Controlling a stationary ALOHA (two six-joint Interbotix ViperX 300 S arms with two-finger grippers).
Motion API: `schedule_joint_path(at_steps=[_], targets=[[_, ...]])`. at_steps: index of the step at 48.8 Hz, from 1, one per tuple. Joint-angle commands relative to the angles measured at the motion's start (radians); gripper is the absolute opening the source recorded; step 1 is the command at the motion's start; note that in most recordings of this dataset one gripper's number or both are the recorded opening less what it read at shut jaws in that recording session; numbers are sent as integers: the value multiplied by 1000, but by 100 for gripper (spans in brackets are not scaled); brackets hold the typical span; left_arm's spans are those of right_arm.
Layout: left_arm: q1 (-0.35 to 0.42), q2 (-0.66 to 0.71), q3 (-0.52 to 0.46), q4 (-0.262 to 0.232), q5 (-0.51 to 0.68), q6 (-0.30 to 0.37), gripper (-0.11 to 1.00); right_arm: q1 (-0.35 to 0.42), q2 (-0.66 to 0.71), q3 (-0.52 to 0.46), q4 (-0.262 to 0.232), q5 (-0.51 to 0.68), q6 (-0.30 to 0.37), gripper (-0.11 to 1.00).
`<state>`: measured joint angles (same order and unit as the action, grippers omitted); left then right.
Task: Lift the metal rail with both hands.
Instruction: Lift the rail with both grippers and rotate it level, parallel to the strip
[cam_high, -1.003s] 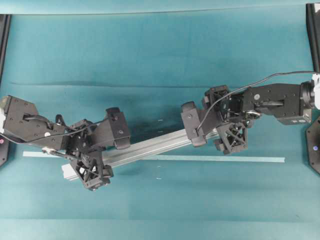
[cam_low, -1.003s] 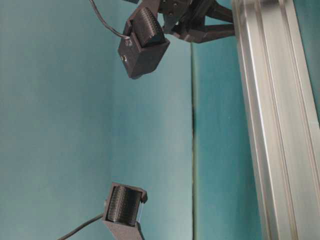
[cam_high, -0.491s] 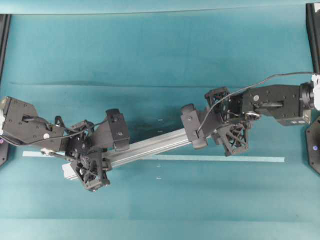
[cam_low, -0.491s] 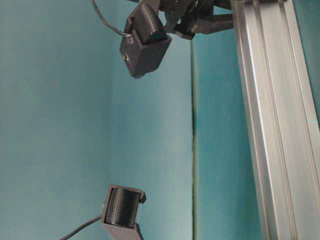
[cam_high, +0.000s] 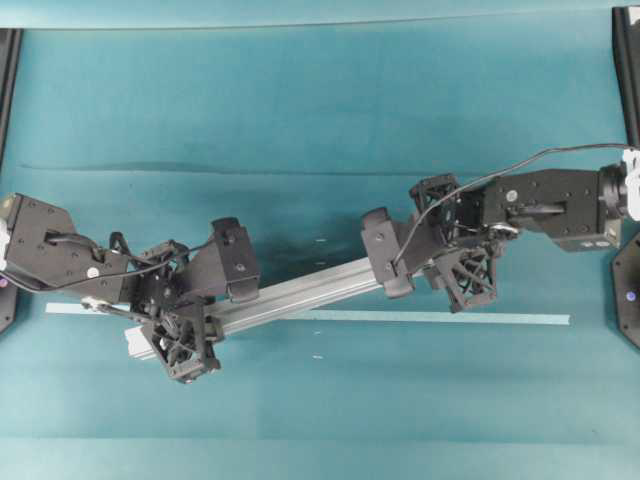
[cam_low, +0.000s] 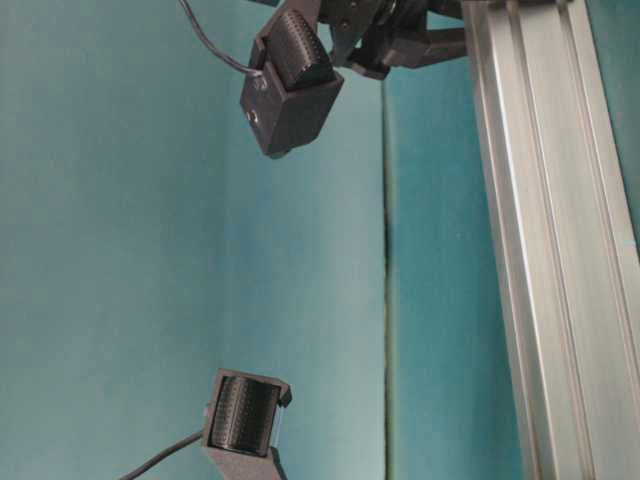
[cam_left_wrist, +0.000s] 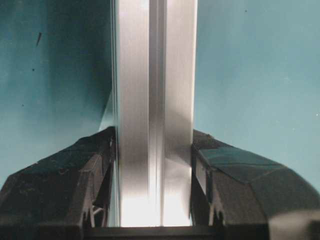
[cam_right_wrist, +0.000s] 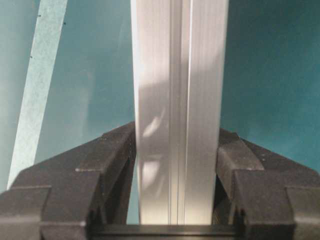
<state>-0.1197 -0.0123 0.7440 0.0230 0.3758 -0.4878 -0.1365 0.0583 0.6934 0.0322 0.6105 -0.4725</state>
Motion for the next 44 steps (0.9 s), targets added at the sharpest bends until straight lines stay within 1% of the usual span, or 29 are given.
schedule_joint_path(at_steps=[1, 8, 18, 25, 32, 37, 44], targets=[[3, -55, -37, -2, 35, -5, 34, -6, -25, -31, 2, 29, 2, 43], [5, -140, -77, 0, 167, 5, 34, -8, -72, -83, 2, 118, 5, 43], [6, -270, -127, 0, 337, 5, 34, -8, -173, -186, 5, 328, 11, 43], [14, -356, -189, 0, 451, 5, 34, -8, -227, -264, 6, 468, 15, 43], [26, -419, -255, -2, 549, 11, 34, -8, -262, -345, 25, 583, 20, 42], [43, -449, -318, 0, 634, 11, 34, -8, -278, -422, 46, 661, 52, 42], [71, -474, -428, -2, 749, 21, 34, -8, -290, -532, 52, 759, 123, 42]])
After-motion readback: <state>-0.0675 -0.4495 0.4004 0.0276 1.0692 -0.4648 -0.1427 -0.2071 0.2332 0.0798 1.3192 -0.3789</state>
